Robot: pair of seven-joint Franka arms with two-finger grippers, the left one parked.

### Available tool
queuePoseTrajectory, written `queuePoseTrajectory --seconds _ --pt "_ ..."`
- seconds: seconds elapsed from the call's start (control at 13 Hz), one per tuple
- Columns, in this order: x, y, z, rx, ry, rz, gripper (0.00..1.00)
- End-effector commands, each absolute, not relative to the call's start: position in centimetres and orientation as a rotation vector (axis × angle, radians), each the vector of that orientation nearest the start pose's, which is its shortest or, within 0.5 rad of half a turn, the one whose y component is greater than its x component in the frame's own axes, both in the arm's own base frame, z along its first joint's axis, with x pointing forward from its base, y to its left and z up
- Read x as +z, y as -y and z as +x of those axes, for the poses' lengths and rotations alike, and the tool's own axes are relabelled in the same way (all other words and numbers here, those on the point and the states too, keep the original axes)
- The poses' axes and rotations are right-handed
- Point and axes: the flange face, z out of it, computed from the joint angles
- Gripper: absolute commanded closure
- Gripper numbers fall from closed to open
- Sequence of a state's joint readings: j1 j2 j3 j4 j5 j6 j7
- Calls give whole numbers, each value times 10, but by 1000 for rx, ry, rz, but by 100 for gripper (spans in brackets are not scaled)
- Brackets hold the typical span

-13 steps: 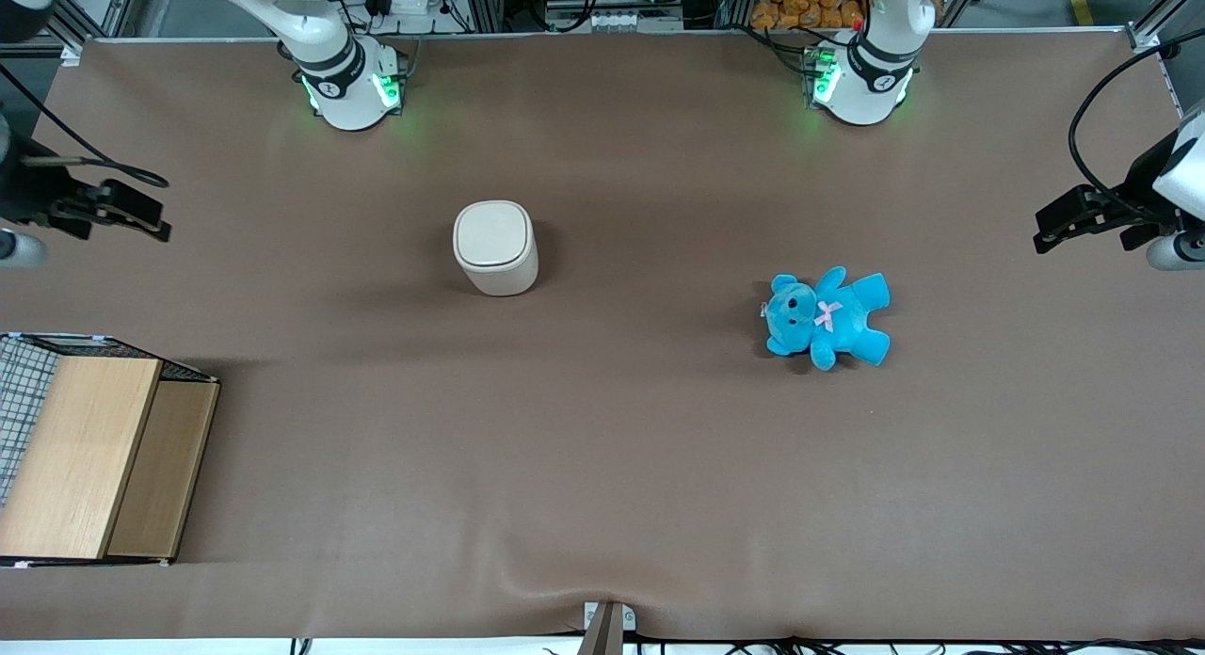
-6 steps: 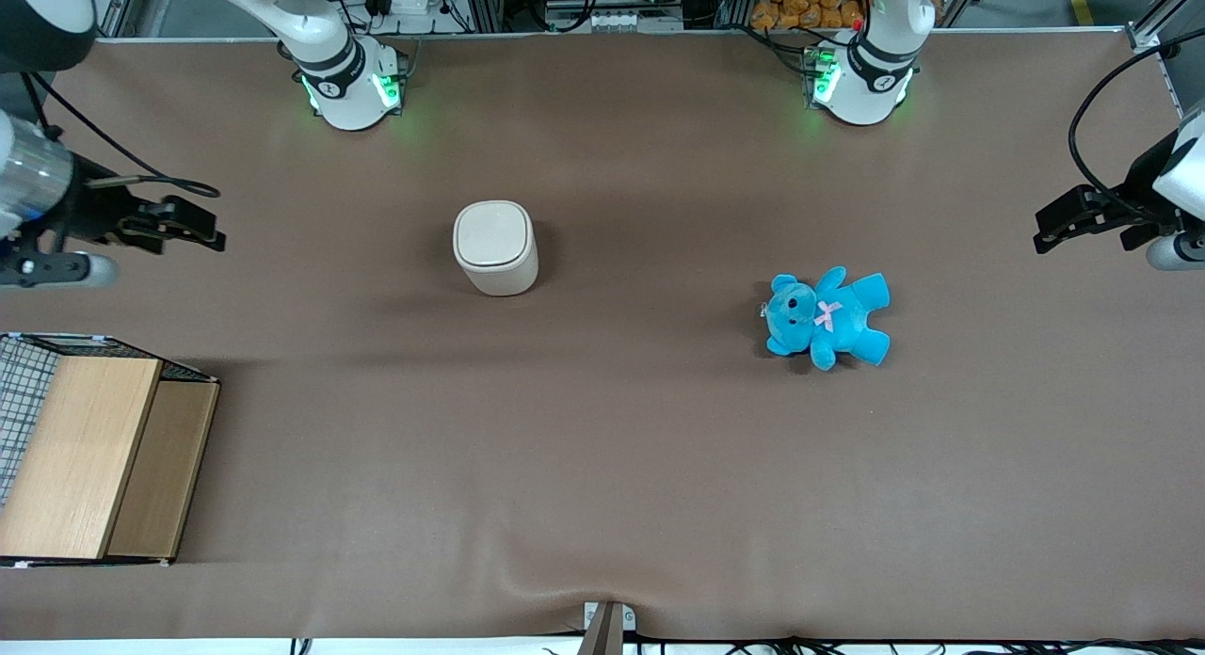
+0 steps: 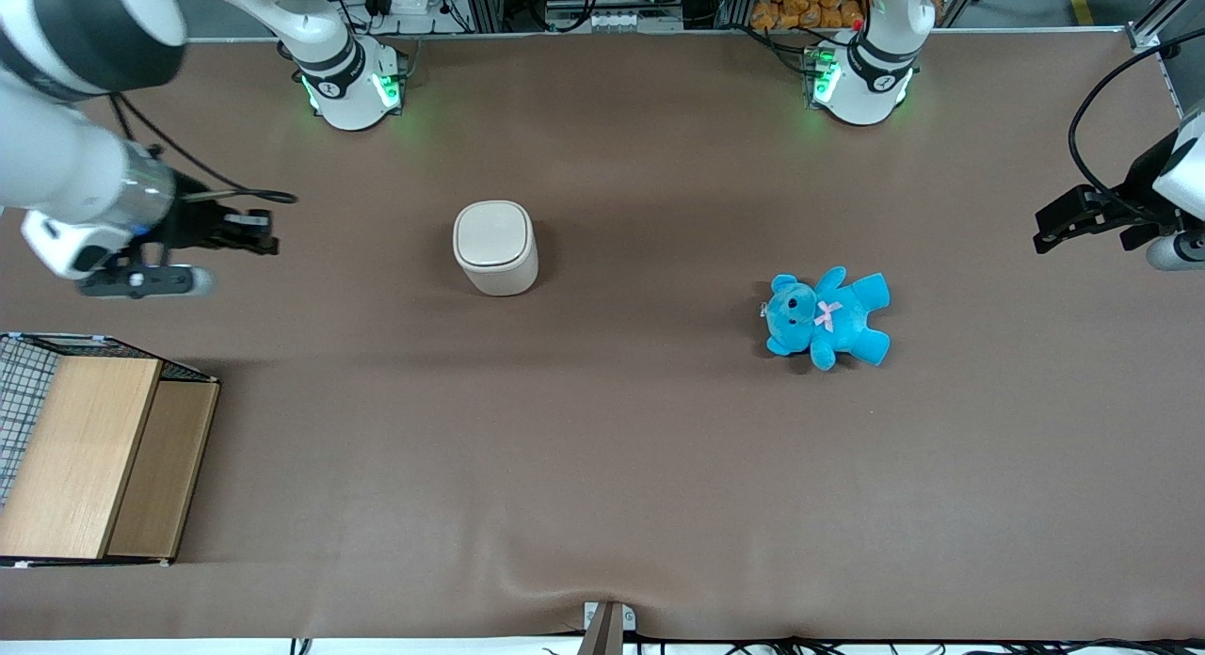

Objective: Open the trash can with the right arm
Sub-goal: 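Move the right gripper over to the white trash can's lid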

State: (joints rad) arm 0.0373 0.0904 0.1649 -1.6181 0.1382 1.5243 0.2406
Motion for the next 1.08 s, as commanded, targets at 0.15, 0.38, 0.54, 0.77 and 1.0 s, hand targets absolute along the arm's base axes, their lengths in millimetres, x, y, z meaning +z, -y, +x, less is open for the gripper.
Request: queuePoseTrajectory --seconds 0.15,0.38,0.54,0.77,1.0 --pt "519 -178 537 324 -29 -3017 100" --pt "500 -202 518 279 26 -3027 100" --pt "478 -217 495 239 66 -3044 100" --pt "454 -237 473 233 109 -3060 100" --pt "424 -245 456 182 121 -3057 100"
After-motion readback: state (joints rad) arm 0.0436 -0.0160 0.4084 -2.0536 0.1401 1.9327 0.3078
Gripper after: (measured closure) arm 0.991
